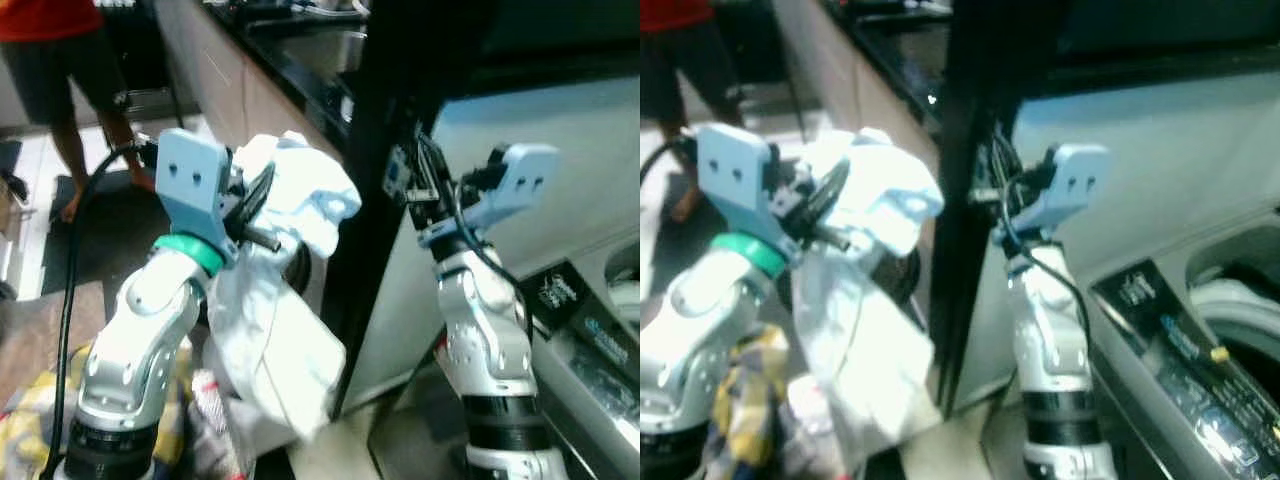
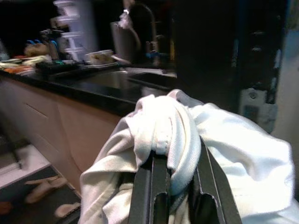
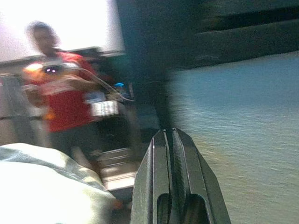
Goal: Clothes washing
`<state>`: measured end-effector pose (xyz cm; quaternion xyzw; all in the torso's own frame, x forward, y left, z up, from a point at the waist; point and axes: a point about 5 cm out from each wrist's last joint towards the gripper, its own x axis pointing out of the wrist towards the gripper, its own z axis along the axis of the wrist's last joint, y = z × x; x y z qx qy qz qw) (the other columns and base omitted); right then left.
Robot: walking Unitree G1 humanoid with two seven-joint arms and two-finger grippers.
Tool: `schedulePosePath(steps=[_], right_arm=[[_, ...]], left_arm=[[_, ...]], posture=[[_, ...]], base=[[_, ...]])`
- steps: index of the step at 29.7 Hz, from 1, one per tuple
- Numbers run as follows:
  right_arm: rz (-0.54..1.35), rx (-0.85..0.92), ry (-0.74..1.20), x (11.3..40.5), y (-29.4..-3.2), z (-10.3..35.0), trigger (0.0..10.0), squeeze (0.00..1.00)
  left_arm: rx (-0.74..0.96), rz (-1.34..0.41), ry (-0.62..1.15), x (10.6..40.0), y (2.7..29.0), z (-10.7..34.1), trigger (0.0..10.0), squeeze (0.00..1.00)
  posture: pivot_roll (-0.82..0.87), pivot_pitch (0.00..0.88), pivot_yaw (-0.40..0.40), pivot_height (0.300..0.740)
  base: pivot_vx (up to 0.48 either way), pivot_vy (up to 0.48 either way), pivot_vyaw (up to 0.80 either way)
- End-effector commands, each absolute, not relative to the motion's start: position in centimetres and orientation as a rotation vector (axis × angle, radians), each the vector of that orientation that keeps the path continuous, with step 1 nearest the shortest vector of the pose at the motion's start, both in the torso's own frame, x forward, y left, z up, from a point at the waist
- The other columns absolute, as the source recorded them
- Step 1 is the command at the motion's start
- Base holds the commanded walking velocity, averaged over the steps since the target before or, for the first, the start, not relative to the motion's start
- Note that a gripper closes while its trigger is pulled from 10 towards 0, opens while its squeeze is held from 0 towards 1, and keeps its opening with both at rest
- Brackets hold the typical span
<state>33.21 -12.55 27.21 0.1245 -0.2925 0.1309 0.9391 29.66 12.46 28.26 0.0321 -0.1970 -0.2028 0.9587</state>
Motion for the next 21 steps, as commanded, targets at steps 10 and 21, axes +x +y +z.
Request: schedulePosePath(steps=[10, 21], right_arm=[[0.248, 0.264, -0.6, 33.18, -12.87, 27.28, 10.0, 0.0], [0.242, 0.265, -0.6, 33.18, -12.94, 27.27, 10.0, 0.0]], left_arm=[[0.082, -0.414, -0.435, 29.48, 12.48, 28.8, 10.0, 0.0], [0.08, -0.415, -0.432, 29.49, 12.45, 28.66, 10.0, 0.0]], posture=[[0.08, 0.006, 0.003, 0.731], [0.08, 0.008, 0.004, 0.731]], base=[[0.0, 0.0, -0.8], [0.0, 0.0, -0.8]])
